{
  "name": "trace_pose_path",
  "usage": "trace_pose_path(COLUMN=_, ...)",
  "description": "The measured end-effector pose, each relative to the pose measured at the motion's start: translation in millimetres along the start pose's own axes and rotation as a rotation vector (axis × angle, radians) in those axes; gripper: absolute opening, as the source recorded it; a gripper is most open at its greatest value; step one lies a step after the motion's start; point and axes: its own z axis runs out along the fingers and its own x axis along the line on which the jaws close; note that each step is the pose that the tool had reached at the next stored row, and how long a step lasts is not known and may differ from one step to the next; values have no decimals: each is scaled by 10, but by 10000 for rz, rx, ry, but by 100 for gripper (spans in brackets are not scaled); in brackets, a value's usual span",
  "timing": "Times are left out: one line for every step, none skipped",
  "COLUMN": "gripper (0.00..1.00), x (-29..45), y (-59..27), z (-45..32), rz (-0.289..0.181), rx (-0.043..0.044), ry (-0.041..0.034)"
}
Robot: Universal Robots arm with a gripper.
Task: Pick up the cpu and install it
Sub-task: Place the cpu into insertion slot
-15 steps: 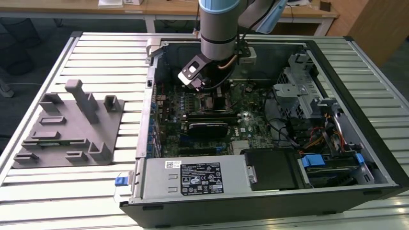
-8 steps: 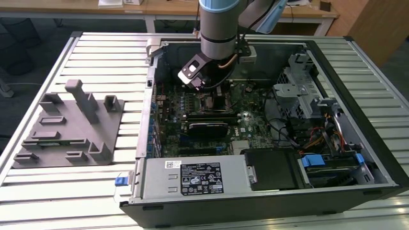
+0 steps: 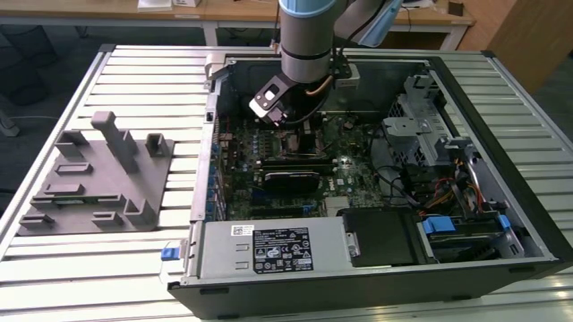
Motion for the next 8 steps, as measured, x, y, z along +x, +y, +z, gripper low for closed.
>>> trace_pose_path(gripper=61, x=0, y=0, z=0, rz=1, rx=-1, ry=11)
trace_pose_path(gripper=61, x=0, y=0, z=-1, rz=2, rx=-1, ry=17)
trace_pose_path(gripper=61, x=0, y=0, z=-6, rz=2, rx=0, ry=18)
trace_pose_path(gripper=61, x=0, y=1, z=-14, rz=2, rx=-1, ry=20)
trace_pose_path(gripper=61, x=0, y=2, z=-26, rz=1, rx=-1, ry=21)
trace_pose_path(gripper=61, x=0, y=2, z=-43, rz=1, rx=0, ry=21)
trace_pose_path(gripper=61, x=0, y=3, z=-60, rz=2, rx=0, ry=20)
trace_pose_path(gripper=61, x=1, y=4, z=-77, rz=2, rx=-1, ry=20)
